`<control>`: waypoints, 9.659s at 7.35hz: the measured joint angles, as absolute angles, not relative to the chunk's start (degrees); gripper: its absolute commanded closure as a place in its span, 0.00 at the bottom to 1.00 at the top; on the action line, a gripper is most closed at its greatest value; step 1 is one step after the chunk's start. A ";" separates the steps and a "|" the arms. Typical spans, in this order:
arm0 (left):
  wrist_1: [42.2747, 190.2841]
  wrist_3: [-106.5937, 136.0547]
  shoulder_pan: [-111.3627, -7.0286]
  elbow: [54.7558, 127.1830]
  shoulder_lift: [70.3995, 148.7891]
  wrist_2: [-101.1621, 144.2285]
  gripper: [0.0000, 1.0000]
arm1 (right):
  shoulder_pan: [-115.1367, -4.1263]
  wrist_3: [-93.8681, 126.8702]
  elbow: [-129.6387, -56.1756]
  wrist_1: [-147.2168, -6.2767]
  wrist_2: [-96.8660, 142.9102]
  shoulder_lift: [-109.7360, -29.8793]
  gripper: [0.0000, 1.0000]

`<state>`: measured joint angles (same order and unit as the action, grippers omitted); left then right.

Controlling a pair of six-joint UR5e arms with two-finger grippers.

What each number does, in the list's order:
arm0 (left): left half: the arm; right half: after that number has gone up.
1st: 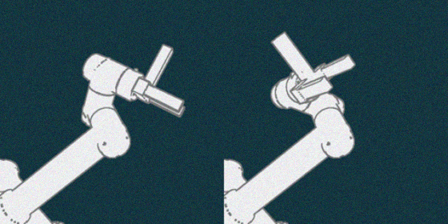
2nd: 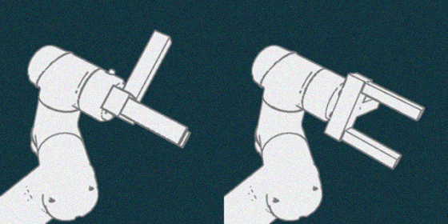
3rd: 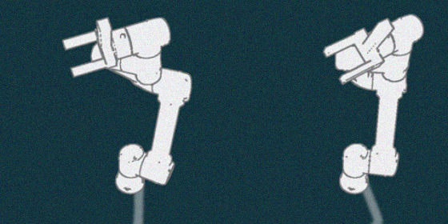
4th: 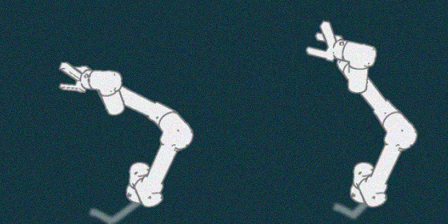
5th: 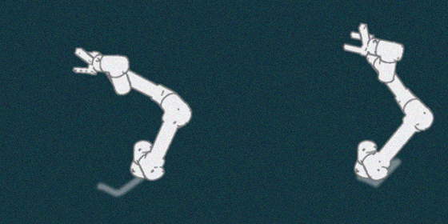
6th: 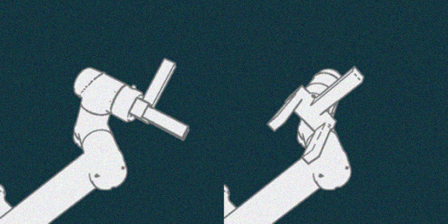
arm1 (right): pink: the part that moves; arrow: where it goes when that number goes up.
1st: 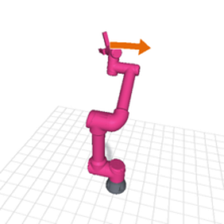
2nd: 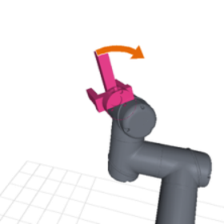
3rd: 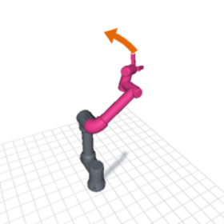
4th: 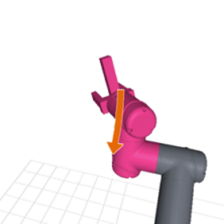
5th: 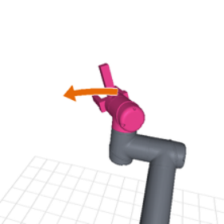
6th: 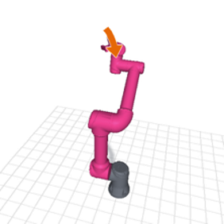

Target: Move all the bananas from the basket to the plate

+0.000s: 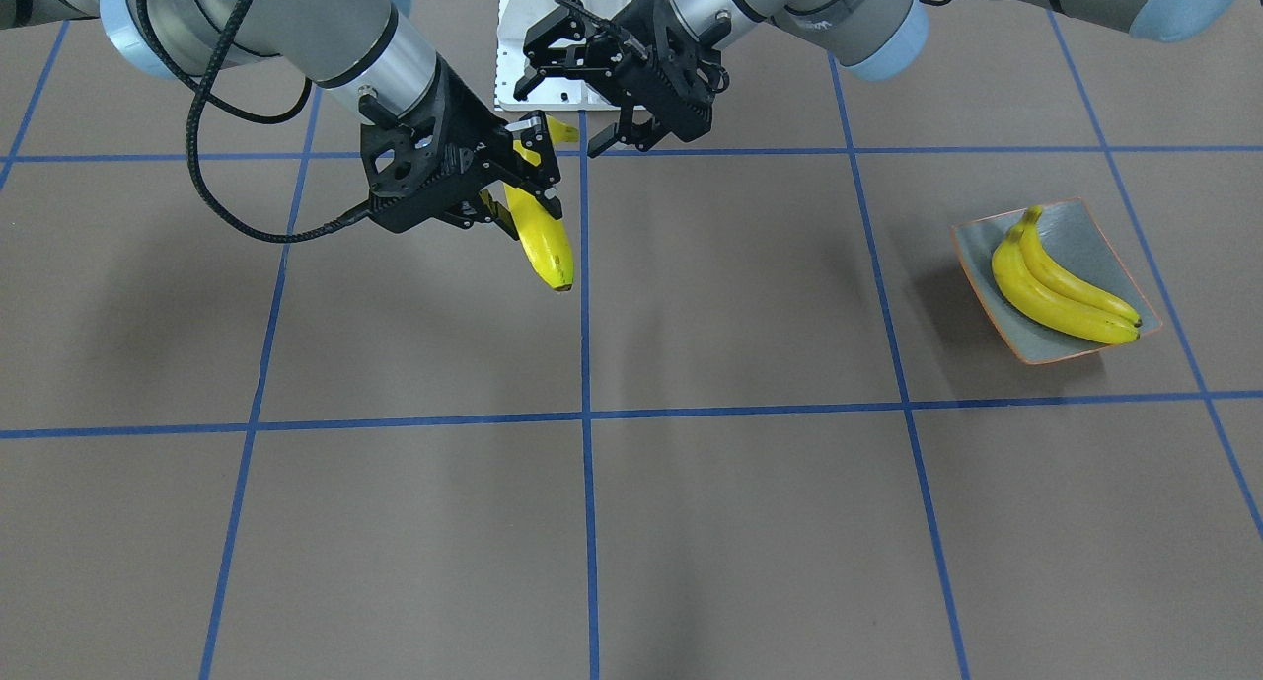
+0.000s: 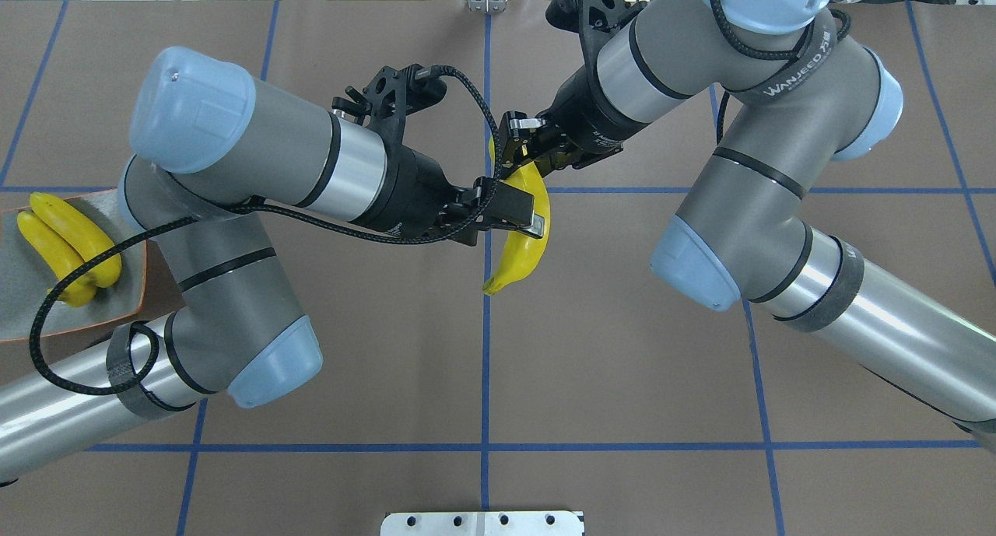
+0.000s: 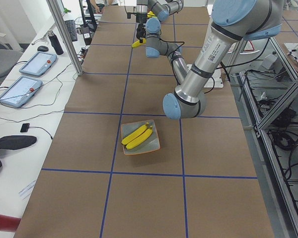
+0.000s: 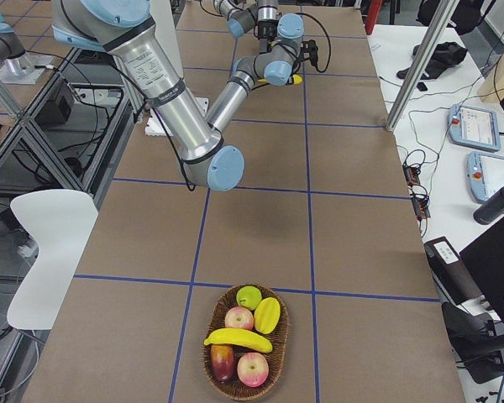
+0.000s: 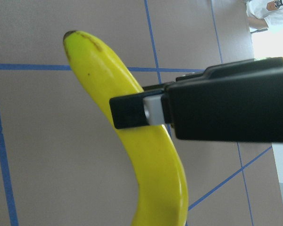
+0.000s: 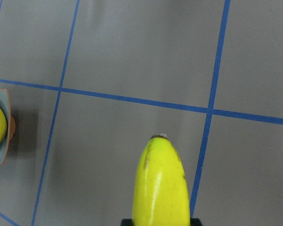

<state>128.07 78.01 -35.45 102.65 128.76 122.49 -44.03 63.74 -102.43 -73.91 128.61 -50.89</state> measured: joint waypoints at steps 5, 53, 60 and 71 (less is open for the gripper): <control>128.13 77.96 -35.30 100.36 130.62 122.34 0.06 | -43.83 63.95 -102.55 -73.92 128.92 -50.12 1.00; 76.44 60.12 -53.17 97.82 105.97 113.91 0.00 | -46.85 64.60 -108.39 -73.65 126.38 -65.63 0.00; 78.49 60.66 -56.07 104.26 106.62 117.40 0.00 | -47.28 64.63 -110.05 -73.65 126.31 -67.63 0.00; 80.65 51.87 -56.42 121.99 104.37 124.32 0.00 | -79.50 28.04 -107.97 -73.77 126.37 -104.35 0.00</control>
<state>80.65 51.87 -56.42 121.99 104.37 124.32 -79.50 28.04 -107.97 -73.77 126.37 -104.35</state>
